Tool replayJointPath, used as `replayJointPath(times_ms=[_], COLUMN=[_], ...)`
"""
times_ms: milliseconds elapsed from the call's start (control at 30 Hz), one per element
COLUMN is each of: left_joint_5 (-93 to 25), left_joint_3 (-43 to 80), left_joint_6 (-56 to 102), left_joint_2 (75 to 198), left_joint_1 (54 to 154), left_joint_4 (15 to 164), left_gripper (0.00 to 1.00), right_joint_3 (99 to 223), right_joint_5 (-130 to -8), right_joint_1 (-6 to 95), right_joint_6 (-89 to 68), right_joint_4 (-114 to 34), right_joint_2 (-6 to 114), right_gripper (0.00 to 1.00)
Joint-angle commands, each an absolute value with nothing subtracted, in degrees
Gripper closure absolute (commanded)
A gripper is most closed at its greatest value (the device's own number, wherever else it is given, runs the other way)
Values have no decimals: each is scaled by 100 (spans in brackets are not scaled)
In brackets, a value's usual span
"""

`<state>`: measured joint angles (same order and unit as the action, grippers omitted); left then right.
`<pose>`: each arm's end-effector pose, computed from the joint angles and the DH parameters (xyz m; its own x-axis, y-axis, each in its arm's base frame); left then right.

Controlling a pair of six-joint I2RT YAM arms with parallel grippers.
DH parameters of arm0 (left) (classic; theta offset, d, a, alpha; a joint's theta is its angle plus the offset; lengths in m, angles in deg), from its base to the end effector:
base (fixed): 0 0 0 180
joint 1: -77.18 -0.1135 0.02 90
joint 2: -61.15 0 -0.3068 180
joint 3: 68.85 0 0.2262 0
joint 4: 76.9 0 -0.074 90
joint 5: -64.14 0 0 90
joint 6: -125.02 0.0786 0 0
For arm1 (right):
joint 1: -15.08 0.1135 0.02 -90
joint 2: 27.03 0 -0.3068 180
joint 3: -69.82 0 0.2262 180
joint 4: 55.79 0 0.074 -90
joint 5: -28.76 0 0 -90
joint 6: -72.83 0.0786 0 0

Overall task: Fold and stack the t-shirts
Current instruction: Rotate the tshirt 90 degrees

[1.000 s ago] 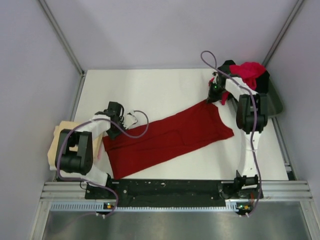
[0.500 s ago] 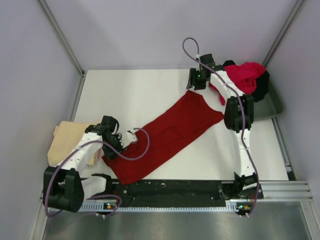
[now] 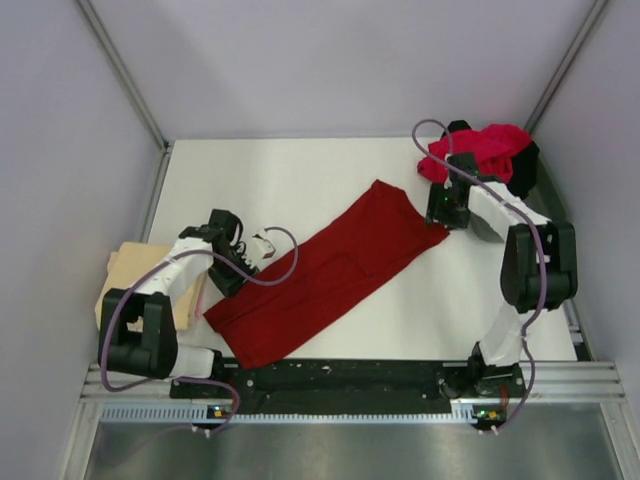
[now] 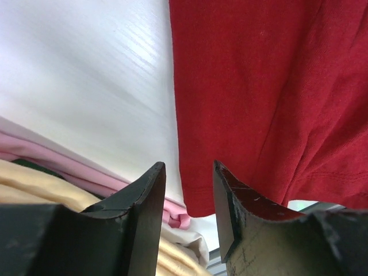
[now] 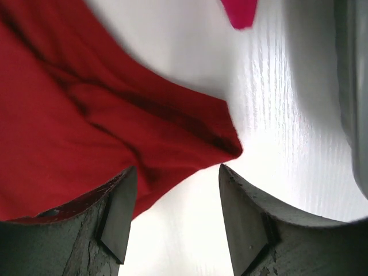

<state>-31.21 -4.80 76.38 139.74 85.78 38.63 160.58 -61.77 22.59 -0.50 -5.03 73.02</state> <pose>0.2039 -0.0382 0.2080 -0.6185 0.7589 -0.2036 0.7663 0.6399 0.0573 0.3697 0.0495 0.2469 -0.8617 0.1757 -0.4760 0.1168 0.9816 0.1509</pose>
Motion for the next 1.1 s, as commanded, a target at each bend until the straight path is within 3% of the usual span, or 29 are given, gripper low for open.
replayJointPath(times_ms=[0,67,233,467,600,667,733,867,1067], left_joint_5=[-3228,-3245,-3579,-4307,-4591,-4616,-4669,-4819,-4679], left_joint_3=[-600,-662,-802,-812,-732,-776,-733,-513,-118], left_joint_6=[7509,7509,7588,7694,7597,7606,7580,7562,7887], left_joint_2=[14043,13964,13788,13954,14420,14657,14859,14765,13342], left_joint_1=[8553,8553,8561,9026,10254,10756,11083,11198,11102], left_joint_4=[4052,4087,3955,4209,4341,4464,4404,4088,3455], left_gripper=[57,57,56,53,53,54,54,56,53], right_joint_3=[15929,16087,16868,19844,22471,23362,23524,22402,20258], right_joint_5=[-6106,-6325,-6764,-7836,-8329,-8452,-8400,-8233,-8540], right_joint_1=[2159,2141,2132,2141,2167,2176,2185,2194,2439], right_joint_6=[-29,-38,-29,-12,374,533,507,-159,-1293], right_joint_4=[-876,-876,-684,-332,-261,-314,-506,-929,-1052], right_joint_2=[7868,8315,9196,10908,12235,12684,12679,11504,9105], right_gripper=[43,49,99,100,100,94,79,54,34])
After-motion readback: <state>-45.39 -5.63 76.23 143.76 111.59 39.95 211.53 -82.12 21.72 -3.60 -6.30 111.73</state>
